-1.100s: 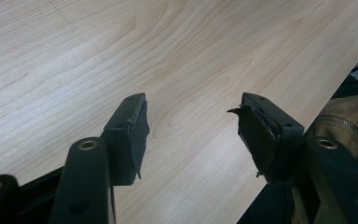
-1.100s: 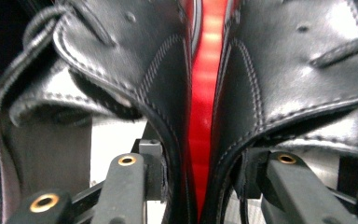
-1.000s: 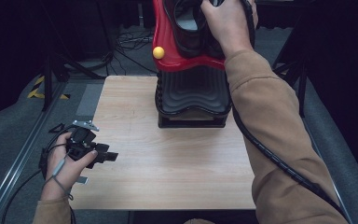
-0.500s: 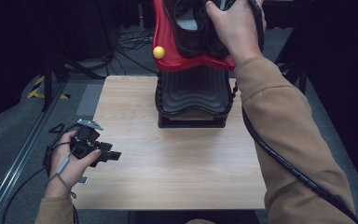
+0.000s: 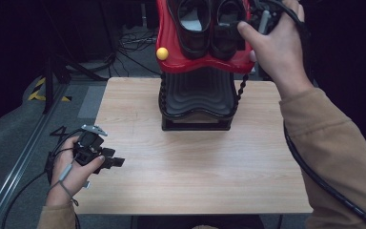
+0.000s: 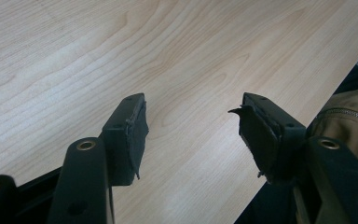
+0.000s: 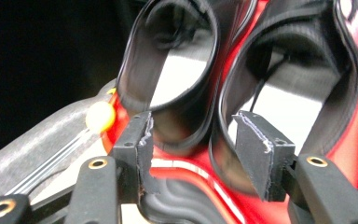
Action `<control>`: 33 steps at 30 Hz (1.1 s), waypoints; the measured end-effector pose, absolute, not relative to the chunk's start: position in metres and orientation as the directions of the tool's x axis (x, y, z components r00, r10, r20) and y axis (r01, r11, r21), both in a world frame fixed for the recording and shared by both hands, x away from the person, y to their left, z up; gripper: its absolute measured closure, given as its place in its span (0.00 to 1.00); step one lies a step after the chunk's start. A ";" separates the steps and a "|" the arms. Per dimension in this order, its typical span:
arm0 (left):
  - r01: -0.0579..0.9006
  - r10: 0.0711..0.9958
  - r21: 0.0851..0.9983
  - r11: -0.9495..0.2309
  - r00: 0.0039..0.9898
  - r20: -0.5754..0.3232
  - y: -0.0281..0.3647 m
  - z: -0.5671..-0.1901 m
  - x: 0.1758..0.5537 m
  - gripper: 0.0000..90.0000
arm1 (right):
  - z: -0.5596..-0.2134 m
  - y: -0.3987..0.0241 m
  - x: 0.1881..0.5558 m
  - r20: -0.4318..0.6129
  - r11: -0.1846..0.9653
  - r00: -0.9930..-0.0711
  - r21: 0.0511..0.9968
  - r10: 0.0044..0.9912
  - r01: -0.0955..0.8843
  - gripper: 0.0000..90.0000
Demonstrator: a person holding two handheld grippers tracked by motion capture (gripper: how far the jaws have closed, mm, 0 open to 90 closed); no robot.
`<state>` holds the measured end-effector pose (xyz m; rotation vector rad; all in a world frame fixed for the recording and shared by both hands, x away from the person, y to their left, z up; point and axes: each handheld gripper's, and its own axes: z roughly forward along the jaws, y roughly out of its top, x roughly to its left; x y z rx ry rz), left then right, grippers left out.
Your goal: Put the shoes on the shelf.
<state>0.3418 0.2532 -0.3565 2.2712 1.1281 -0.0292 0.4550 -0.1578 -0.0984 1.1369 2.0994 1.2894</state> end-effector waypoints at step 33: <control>0.720 0.726 0.509 -0.472 0.645 -0.238 0.247 -0.352 0.339 0.47 | -0.223 -0.306 0.393 0.004 0.443 -0.729 0.792 0.684 0.420 0.49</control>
